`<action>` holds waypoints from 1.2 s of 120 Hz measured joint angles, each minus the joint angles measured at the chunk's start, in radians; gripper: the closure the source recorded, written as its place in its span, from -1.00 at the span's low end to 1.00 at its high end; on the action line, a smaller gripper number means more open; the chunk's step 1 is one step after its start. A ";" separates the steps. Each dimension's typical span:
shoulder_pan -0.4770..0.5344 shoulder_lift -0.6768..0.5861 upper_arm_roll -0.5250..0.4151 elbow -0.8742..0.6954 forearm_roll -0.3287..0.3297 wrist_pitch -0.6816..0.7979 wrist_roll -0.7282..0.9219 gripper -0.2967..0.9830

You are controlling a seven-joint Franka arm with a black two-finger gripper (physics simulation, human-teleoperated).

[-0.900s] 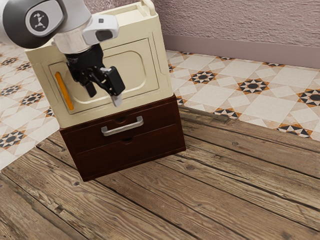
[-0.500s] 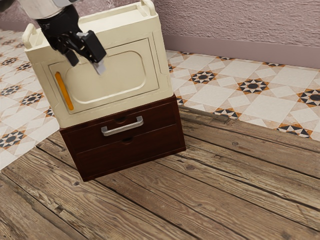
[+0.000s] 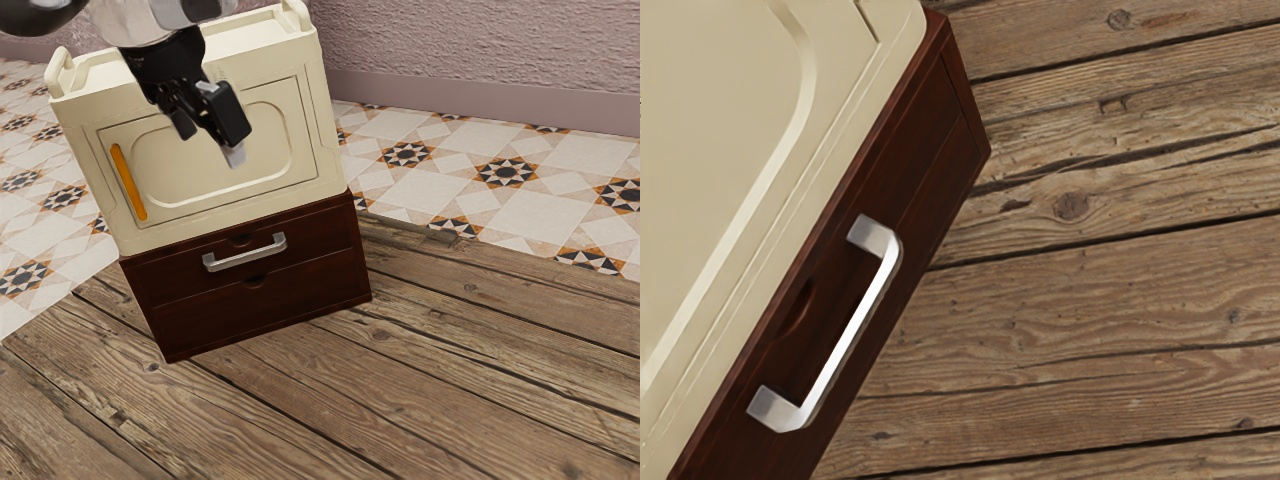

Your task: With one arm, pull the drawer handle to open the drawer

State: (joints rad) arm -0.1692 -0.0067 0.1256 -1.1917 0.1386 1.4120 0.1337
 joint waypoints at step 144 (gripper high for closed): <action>0.035 -0.173 -0.016 -0.686 0.121 0.505 0.484 -0.52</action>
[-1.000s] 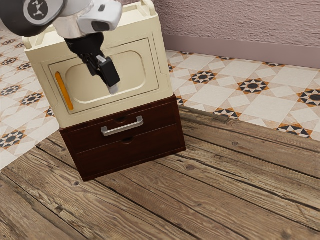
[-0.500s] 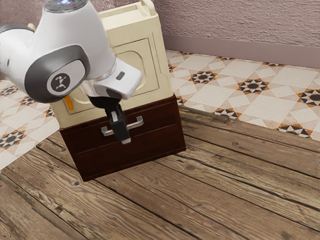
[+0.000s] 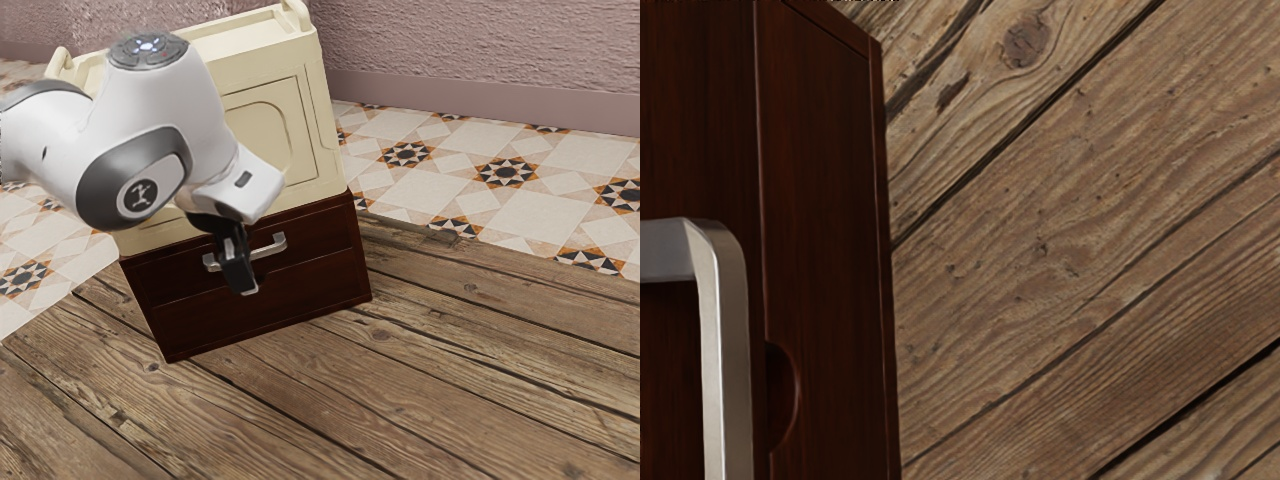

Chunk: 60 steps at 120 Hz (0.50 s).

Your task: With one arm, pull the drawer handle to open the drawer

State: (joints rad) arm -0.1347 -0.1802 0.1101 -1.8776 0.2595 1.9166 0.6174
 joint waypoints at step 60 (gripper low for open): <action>0.026 0.055 0.018 -0.003 0.043 0.143 0.038 -0.24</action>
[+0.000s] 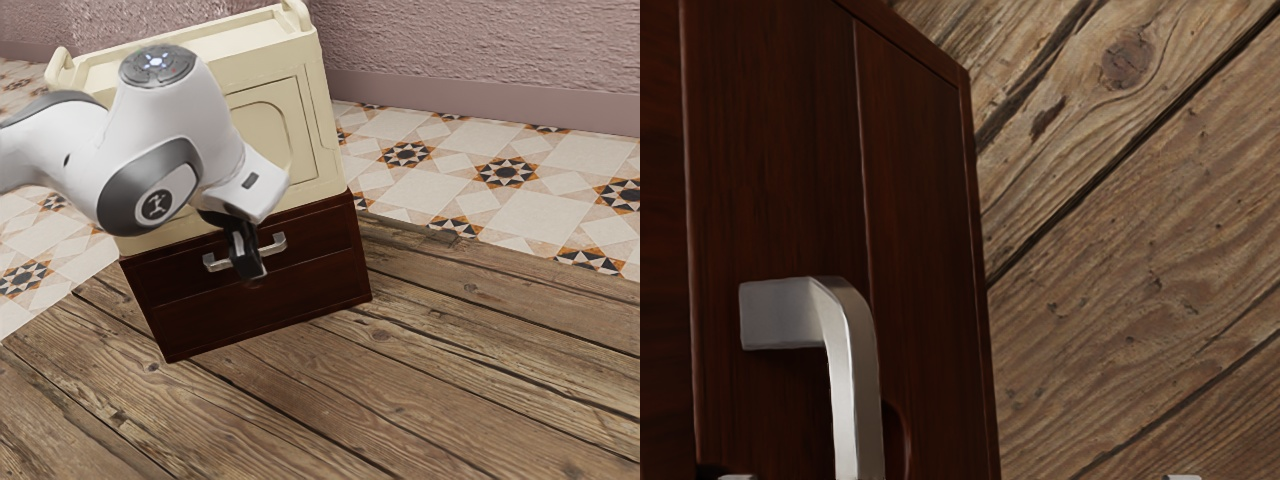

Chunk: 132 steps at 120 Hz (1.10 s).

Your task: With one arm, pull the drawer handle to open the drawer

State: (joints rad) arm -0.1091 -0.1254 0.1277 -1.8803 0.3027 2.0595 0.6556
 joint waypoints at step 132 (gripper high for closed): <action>0.022 0.036 0.013 -0.034 -0.007 0.042 0.010 0.09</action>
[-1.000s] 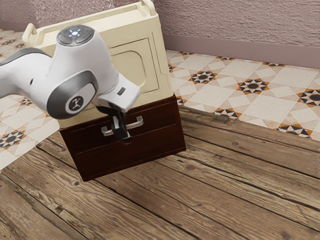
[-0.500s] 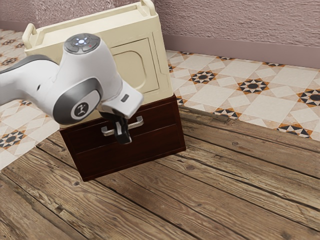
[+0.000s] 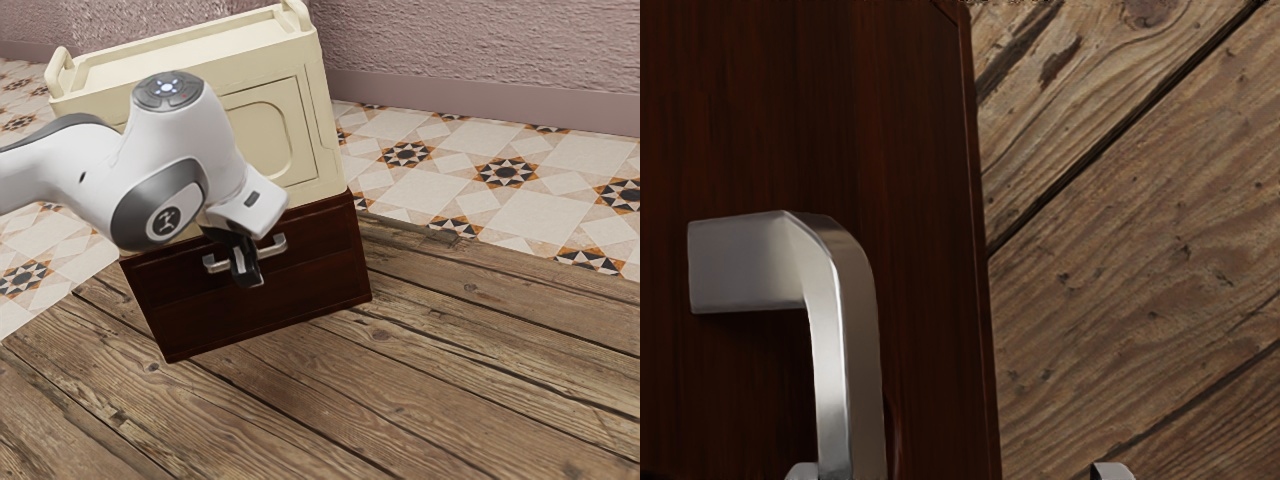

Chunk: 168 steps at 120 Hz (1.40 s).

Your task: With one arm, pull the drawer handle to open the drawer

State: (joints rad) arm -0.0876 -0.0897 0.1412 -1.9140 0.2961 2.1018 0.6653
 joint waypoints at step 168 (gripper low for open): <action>-0.005 -0.187 -0.123 -0.175 -0.050 -0.039 -0.112 0.69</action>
State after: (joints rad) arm -0.0924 -0.2771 0.0182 -2.0890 0.2458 2.0624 0.5532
